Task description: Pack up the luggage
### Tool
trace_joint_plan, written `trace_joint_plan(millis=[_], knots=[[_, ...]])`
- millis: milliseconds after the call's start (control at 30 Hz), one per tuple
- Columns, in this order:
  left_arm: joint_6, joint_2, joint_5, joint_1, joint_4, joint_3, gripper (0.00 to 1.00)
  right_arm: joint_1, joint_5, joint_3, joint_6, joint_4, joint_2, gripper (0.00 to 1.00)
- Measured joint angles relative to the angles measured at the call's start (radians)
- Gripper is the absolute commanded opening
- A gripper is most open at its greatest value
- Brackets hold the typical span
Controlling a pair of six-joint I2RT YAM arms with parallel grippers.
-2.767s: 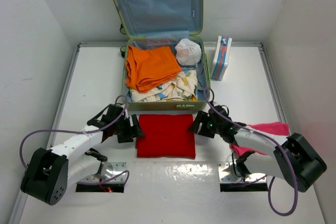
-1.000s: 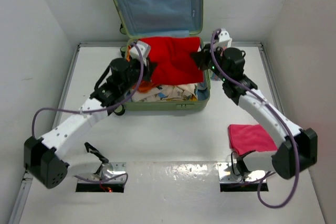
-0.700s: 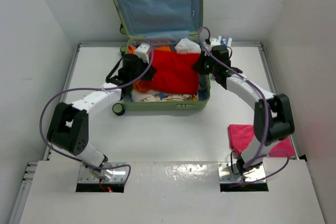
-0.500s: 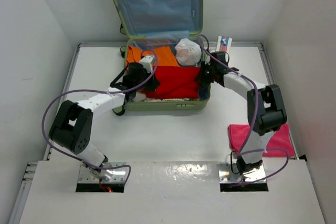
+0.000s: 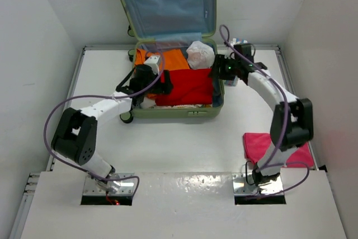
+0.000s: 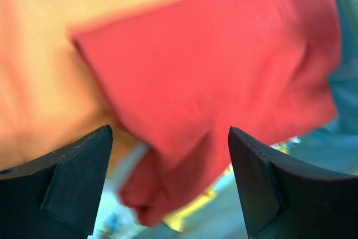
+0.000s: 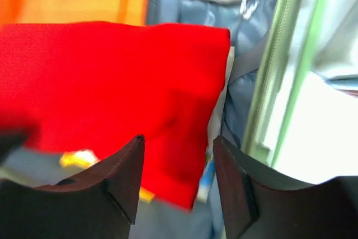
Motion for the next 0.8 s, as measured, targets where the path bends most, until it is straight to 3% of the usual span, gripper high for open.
trace_joint_plan(millis=[167,233,300,333,367,500,667,800], knots=[[0.150,-0.028,-0.033,0.026,-0.055,0.166,0.89,-0.068,-0.033,0.000,-0.074,-0.096,-0.249,0.56],[0.209,-0.089,-0.032,0.019,-0.054,0.197,0.89,-0.117,-0.024,-0.002,-0.122,-0.159,-0.367,0.50],[0.264,-0.171,-0.025,-0.003,-0.058,0.200,0.87,-0.166,0.008,-0.005,-0.181,-0.235,-0.468,0.41],[0.289,-0.215,-0.021,-0.019,-0.068,0.200,0.86,-0.199,0.040,-0.013,-0.230,-0.286,-0.520,0.25],[0.306,-0.244,-0.015,-0.029,-0.071,0.200,0.84,-0.217,0.058,-0.021,-0.262,-0.320,-0.548,0.18],[0.342,-0.304,0.027,-0.061,-0.125,0.200,0.83,-0.308,0.145,-0.153,-0.467,-0.541,-0.643,0.01],[0.340,-0.319,0.032,-0.076,-0.185,0.156,0.83,-0.326,0.218,-0.420,-0.721,-0.714,-0.610,0.00],[0.329,-0.338,0.021,-0.093,-0.207,0.121,0.83,-0.338,0.248,-0.604,-0.860,-0.691,-0.603,0.09]])
